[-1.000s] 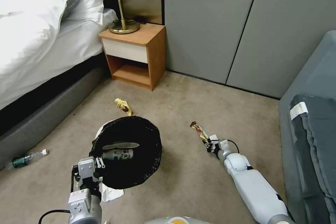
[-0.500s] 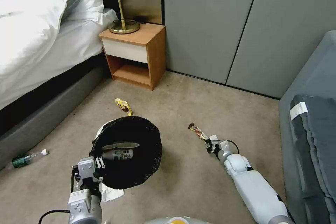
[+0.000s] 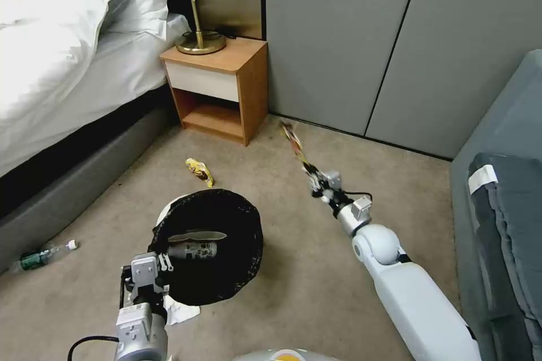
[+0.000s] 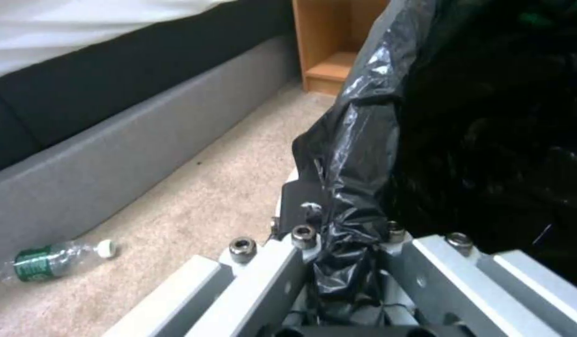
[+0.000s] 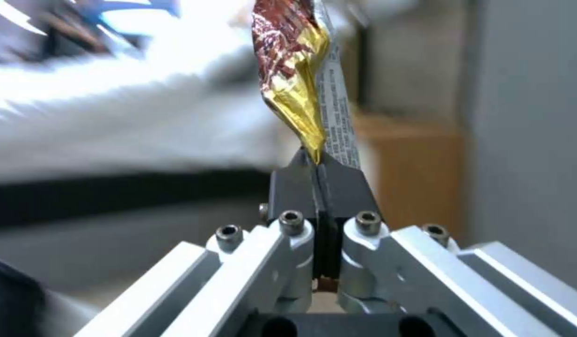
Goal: Pick up the trash bin, then pick up the garbage from the floor and place it into the trash bin.
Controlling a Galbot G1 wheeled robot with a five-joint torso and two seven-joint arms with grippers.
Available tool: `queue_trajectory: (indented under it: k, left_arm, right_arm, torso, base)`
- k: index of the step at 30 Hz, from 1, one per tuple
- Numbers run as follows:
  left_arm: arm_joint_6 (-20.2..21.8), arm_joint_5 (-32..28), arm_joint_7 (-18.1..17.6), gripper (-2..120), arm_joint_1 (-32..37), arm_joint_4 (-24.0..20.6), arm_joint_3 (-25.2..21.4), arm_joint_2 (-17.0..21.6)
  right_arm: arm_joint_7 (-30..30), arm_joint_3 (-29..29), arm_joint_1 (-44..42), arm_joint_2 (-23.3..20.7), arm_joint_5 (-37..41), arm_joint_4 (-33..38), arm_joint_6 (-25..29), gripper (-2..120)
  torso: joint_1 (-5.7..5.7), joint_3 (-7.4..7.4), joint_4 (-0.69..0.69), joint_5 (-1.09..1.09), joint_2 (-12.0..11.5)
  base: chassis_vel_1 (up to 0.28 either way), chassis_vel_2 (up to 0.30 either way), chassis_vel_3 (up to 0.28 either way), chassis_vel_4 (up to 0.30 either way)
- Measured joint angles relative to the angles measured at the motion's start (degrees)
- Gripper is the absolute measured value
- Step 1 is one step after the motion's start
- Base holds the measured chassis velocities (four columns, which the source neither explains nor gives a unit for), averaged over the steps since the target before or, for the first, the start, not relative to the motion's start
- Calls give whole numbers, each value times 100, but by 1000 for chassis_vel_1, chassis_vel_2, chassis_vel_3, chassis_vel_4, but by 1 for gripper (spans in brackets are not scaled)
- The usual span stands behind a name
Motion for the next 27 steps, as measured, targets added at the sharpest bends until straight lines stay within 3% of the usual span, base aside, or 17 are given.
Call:
queue_trajectory:
  k: [3, 6, 12, 15, 27]
  left_arm:
    - [7, 40, 0, 0, -3, 2, 26, 3]
    - [10, 112, 8, 0, 9, -13, 97, -1]
    - [8, 209, 11, 0, 41, -31, 157, -26]
    - [2, 231, 11, 0, 61, -76, 164, -47]
    - [-2, 192, 10, 0, 57, -148, 133, -39]
  right_arm:
    - [-27, -282, -142, -84, 32, 573, 44, 0]
    - [20, -920, -331, -290, -53, 1167, 95, 0]
    - [65, -1814, -457, -396, -449, 1364, 99, 0]
    - [63, -2149, -472, -291, -761, 1025, 167, 0]
    - [-83, -2014, -807, -477, -953, 412, 443, 0]
  torso:
    - [0, 0, 0, 1, 0]
    - [0, 0, 0, 1, 0]
    - [0, 0, 1, 1, 0]
    - [-1, 0, 2, 2, 0]
    - [0, 0, 0, 2, 0]
  base:
    - [0, 0, 0, 0]
    - [0, 0, 0, 0]
    - [0, 0, 0, 0]
    - [0, 0, 0, 0]
    - [0, 0, 0, 0]
